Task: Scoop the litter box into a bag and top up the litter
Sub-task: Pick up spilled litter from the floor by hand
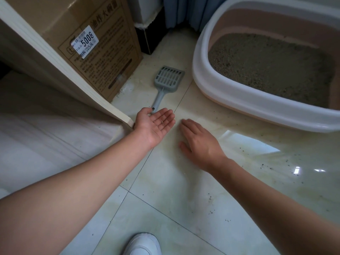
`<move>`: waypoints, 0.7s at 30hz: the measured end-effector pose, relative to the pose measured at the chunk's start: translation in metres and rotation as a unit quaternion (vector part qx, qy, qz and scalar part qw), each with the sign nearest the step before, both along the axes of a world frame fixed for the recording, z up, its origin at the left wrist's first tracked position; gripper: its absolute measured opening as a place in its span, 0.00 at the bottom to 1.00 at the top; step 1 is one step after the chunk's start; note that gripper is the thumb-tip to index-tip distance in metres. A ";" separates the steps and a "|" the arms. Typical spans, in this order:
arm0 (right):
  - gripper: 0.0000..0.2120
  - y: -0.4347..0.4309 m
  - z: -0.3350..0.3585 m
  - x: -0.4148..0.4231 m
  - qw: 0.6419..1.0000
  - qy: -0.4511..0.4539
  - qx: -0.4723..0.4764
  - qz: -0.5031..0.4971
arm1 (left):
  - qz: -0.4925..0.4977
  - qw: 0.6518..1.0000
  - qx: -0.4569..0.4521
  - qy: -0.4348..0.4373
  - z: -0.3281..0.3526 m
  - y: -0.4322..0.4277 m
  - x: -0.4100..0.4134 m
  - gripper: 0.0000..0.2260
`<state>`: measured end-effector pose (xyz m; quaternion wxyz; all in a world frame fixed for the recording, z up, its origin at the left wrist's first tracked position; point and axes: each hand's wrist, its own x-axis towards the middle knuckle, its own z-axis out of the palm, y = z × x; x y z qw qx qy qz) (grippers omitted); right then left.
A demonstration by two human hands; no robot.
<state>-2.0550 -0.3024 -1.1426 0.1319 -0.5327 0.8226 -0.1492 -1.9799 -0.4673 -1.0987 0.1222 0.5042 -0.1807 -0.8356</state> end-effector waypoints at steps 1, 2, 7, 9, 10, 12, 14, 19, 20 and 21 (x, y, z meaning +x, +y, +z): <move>0.28 -0.001 0.000 0.002 1.000 0.004 0.000 0.005 | 0.002 1.000 0.000 0.001 0.000 0.000 0.000 0.17; 0.27 0.000 0.001 0.004 1.000 0.011 -0.001 0.009 | 0.003 1.000 0.000 0.002 0.001 -0.001 0.000 0.17; 0.20 0.012 -0.003 0.002 0.999 0.033 -0.026 0.012 | -0.005 1.000 0.001 0.002 0.003 0.000 0.001 0.17; 0.14 0.015 -0.006 -0.002 0.998 0.028 -0.054 -0.003 | -0.004 1.000 0.001 0.002 0.003 0.000 0.001 0.17; 0.11 0.016 -0.006 -0.004 0.997 0.031 -0.070 -0.010 | -0.002 1.000 0.001 0.002 0.003 0.001 0.001 0.17; 0.08 0.018 -0.006 -0.009 0.995 0.034 -0.091 -0.019 | 0.000 1.000 -0.001 0.002 0.003 0.001 0.001 0.17; 0.08 0.019 -0.004 -0.013 0.995 0.021 -0.097 -0.030 | -0.001 1.000 0.000 0.000 0.003 0.001 0.001 0.17; 0.08 0.017 -0.001 -0.025 0.991 0.002 -0.070 -0.112 | -0.004 1.000 0.001 0.000 0.004 0.002 0.002 0.17; 0.07 0.016 0.000 -0.026 0.991 -0.002 -0.058 -0.121 | -0.004 1.000 0.001 0.000 0.003 0.002 0.002 0.17; 0.06 0.015 0.000 -0.027 0.991 -0.006 -0.049 -0.123 | -0.004 1.000 0.001 0.000 0.003 0.001 0.002 0.17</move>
